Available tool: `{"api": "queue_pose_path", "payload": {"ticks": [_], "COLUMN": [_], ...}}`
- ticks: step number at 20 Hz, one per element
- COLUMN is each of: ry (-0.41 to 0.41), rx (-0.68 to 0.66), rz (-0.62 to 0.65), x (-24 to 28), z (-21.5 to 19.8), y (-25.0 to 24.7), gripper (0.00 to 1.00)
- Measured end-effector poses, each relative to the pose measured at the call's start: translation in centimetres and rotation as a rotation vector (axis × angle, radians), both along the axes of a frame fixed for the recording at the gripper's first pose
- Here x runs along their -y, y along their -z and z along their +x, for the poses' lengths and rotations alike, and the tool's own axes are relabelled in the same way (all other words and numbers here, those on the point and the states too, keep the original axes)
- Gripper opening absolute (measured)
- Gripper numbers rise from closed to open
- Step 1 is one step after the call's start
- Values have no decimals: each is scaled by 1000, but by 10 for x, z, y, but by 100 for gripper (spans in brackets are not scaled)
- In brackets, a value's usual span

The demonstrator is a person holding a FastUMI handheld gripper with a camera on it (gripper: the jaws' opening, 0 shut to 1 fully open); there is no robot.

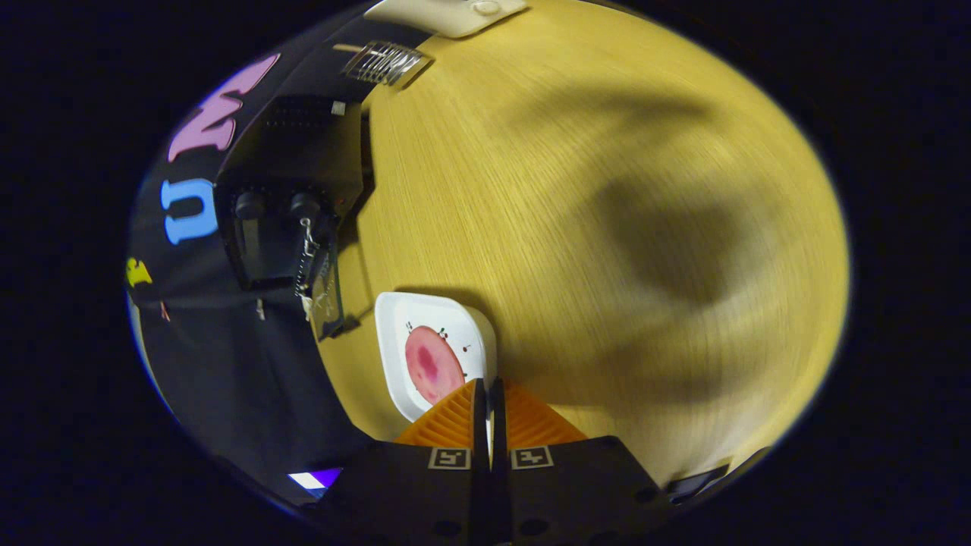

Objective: Open the toaster oven, put the food inside, and close the toaster oven door.

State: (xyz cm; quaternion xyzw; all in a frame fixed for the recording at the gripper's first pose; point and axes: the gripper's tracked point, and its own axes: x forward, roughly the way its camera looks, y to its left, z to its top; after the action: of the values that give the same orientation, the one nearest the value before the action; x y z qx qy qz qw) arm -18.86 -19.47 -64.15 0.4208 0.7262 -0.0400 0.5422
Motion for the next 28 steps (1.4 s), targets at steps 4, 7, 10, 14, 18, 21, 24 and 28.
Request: {"api": "queue_pose_path", "payload": {"ticks": [4,7,10,14,18,21,24,28], "ry": [209,347,486,546,715,795,884,989], "rx": [48,105,116,97,88,73,74,97], "rz": [4,40,44,-48,-67,-104,-167,-197], "x": [-28,-71,-120,-169,-214,-238,-244,-256], "z": [10,45,75,103,153,183,213,252], "y": [-9,-19,-30,-9,9,29,51,73], "gripper": [5,5,5,5,5,5,5,5]}}
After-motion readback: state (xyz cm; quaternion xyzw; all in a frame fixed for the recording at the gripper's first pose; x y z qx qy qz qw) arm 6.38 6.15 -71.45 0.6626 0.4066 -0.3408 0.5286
